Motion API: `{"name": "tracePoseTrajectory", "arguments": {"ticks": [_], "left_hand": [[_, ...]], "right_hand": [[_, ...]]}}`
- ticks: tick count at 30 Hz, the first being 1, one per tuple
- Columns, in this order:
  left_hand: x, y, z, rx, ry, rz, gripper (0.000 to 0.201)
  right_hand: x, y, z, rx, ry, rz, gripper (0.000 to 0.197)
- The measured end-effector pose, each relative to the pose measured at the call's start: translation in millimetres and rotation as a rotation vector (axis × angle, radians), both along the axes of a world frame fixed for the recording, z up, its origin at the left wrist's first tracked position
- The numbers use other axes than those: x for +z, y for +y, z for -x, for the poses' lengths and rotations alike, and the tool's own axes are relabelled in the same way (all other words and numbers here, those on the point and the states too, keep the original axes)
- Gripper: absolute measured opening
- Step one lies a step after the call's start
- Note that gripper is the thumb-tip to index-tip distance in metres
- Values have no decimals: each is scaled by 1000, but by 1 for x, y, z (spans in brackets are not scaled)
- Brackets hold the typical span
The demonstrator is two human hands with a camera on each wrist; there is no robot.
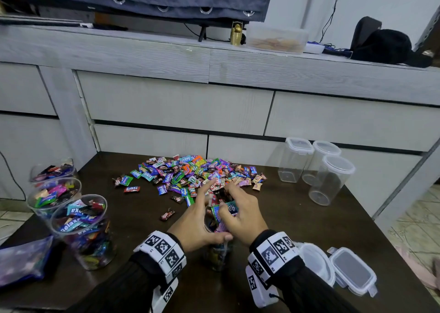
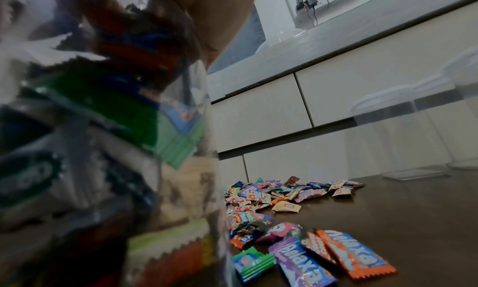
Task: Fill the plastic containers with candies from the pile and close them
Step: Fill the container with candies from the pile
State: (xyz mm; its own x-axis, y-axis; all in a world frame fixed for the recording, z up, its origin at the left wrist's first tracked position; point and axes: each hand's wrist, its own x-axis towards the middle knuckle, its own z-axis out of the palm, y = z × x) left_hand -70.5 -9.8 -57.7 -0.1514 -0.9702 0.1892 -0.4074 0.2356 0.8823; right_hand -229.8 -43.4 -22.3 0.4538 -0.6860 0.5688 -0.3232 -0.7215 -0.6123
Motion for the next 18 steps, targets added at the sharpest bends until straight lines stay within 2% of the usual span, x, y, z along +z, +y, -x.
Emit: {"name": "tracePoseTrajectory", "arguments": {"ticks": [4, 8, 13, 16, 18], "left_hand": [[0, 0, 0, 12, -41, 4, 122], [1, -1, 0, -29, 14, 10, 118], [3, -1, 1, -41, 27, 14, 109], [2, 0, 2, -39, 46, 23, 103], [2, 0, 3, -36, 47, 27, 100]], "right_hand": [[4, 3, 1, -1, 27, 54, 18], [9, 4, 3, 13, 99, 86, 13], [19, -4, 12, 41, 333, 127, 15], [23, -11, 16, 20, 510, 45, 26], [29, -15, 16, 73, 563, -31, 36]]}}
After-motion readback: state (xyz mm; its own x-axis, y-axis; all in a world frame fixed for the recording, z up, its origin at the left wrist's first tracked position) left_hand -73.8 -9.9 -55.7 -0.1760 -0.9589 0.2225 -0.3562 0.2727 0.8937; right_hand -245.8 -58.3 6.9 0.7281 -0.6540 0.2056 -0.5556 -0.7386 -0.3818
